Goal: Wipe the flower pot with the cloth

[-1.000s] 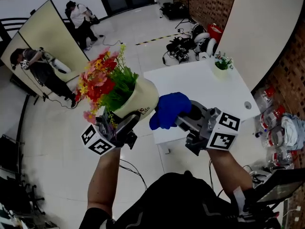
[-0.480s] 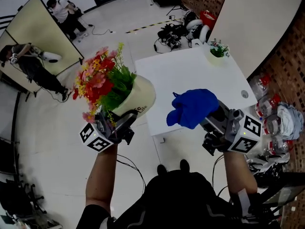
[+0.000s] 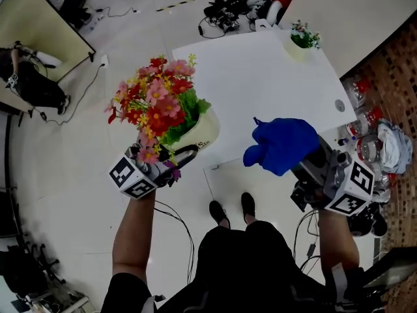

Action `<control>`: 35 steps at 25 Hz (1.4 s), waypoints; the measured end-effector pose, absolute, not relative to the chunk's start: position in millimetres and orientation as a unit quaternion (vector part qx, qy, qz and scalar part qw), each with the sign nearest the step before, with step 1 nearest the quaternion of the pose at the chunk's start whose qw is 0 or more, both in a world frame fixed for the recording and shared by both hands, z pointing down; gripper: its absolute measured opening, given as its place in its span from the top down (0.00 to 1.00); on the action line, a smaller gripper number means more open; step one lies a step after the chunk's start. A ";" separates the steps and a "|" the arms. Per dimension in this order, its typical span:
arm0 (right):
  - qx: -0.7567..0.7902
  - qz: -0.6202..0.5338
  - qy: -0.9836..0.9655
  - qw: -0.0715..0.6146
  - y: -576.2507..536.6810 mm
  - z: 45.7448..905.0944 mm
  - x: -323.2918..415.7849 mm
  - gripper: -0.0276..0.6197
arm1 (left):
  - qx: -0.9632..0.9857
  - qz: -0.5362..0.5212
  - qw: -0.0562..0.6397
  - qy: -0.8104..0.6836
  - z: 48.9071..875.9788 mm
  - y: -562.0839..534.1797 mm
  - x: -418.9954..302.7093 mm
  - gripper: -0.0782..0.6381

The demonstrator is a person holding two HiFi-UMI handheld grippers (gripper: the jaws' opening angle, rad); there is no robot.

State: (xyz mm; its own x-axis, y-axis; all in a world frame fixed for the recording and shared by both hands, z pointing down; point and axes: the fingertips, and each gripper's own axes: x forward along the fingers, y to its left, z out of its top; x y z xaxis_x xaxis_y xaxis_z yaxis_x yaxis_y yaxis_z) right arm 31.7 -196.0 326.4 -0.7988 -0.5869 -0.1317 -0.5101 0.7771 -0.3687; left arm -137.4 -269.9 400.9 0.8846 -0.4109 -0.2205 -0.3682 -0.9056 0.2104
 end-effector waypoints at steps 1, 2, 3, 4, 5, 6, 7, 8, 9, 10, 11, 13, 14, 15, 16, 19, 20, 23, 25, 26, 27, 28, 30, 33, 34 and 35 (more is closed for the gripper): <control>-0.294 -0.163 0.935 0.114 -197.1 335.6 30.6 0.86 | 0.969 -0.121 0.082 -0.200 414.6 -272.1 -135.5 0.17; -0.294 -0.167 0.935 0.107 -198.5 345.4 30.0 0.86 | 0.970 -0.113 0.083 -0.199 428.6 -274.3 -133.1 0.17; -0.293 -0.173 0.935 0.102 -200.2 355.7 30.1 0.86 | 0.970 -0.107 0.088 -0.198 443.2 -276.3 -130.1 0.17; -0.294 -0.180 0.933 0.098 -202.3 366.2 30.9 0.86 | 0.970 -0.103 0.096 -0.196 458.7 -277.7 -126.6 0.17; -0.298 -0.189 0.931 0.095 -204.3 377.2 31.7 0.86 | 0.971 -0.100 0.106 -0.192 475.1 -278.3 -123.1 0.17; -0.304 -0.198 0.927 0.091 -205.9 388.6 32.1 0.86 | 0.971 -0.095 0.119 -0.185 492.5 -278.1 -120.1 0.17; -0.311 -0.207 0.924 0.086 -206.6 400.4 31.9 0.86 | 0.971 -0.090 0.131 -0.178 510.6 -277.1 -117.5 0.17; -0.316 -0.214 0.921 0.080 -206.6 412.4 31.1 0.86 | 0.972 -0.082 0.141 -0.172 528.6 -275.7 -115.5 0.17; -0.319 -0.222 0.919 0.073 -206.3 424.5 29.7 0.86 | 0.972 -0.074 0.147 -0.167 546.1 -274.5 -114.1 0.17; -0.320 -0.229 0.917 0.067 -206.1 436.2 28.0 0.86 | 0.972 -0.066 0.152 -0.164 562.6 -273.8 -113.5 0.17; -0.319 -0.234 0.916 0.062 -206.6 447.2 25.8 0.86 | 0.972 -0.060 0.156 -0.163 577.8 -274.0 -113.7 0.17; -0.317 -0.242 0.915 0.054 -211.5 466.6 21.0 0.86 | 0.971 -0.055 0.164 -0.164 604.4 -277.9 -116.0 0.17; -0.319 -0.246 0.914 0.052 -216.0 474.8 18.7 0.86 | 0.970 -0.052 0.167 -0.166 616.5 -281.2 -117.5 0.17; -0.321 -0.248 0.913 0.049 -220.9 481.9 16.5 0.86 | 0.971 -0.045 0.167 -0.167 628.3 -284.3 -118.6 0.17; -0.323 -0.250 0.911 0.047 -225.7 487.8 14.4 0.86 | 0.972 -0.034 0.163 -0.167 639.4 -286.7 -118.8 0.17; -0.329 -0.252 0.909 0.040 -235.6 499.6 10.2 0.86 | 0.976 -0.001 0.143 -0.162 662.3 -288.2 -114.7 0.17; -0.330 -0.253 0.909 0.040 -236.8 501.8 10.0 0.86 | 0.977 0.006 0.138 -0.160 666.3 -287.2 -112.1 0.17; -0.332 -0.251 0.908 0.034 -235.3 506.5 10.6 0.86 | 0.979 0.027 0.127 -0.157 671.8 -283.1 -103.1 0.17; -0.336 -0.254 0.906 0.033 -234.4 509.5 12.3 0.86 | 0.981 0.050 0.109 -0.154 674.0 -279.6 -96.8 0.17; -0.338 -0.256 0.905 0.033 -234.1 511.1 13.5 0.86 | 0.982 0.061 0.098 -0.152 675.9 -278.5 -93.6 0.17; -0.341 -0.258 0.903 0.032 -233.6 512.9 14.7 0.86 | 0.982 0.071 0.086 -0.149 678.3 -277.6 -90.6 0.17; -0.343 -0.260 0.902 0.032 -232.8 514.7 15.9 0.86 | 0.983 0.080 0.075 -0.146 680.6 -276.8 -87.8 0.17; -0.347 -0.264 0.899 0.032 -231.5 517.4 17.9 0.86 | 0.984 0.088 0.058 -0.142 683.5 -276.6 -83.8 0.17; -0.352 -0.269 0.896 0.034 -230.5 520.4 19.9 0.86 | 0.985 0.095 0.036 -0.140 686.1 -278.4 -81.8 0.17; -0.354 -0.271 0.895 0.033 -229.9 522.0 20.6 0.86 | 0.985 0.096 0.029 -0.139 687.1 -278.5 -80.7 0.17; -0.355 -0.272 0.894 0.032 -228.9 523.7 21.5 0.86 | 0.986 0.096 0.026 -0.137 688.0 -278.3 -79.3 0.17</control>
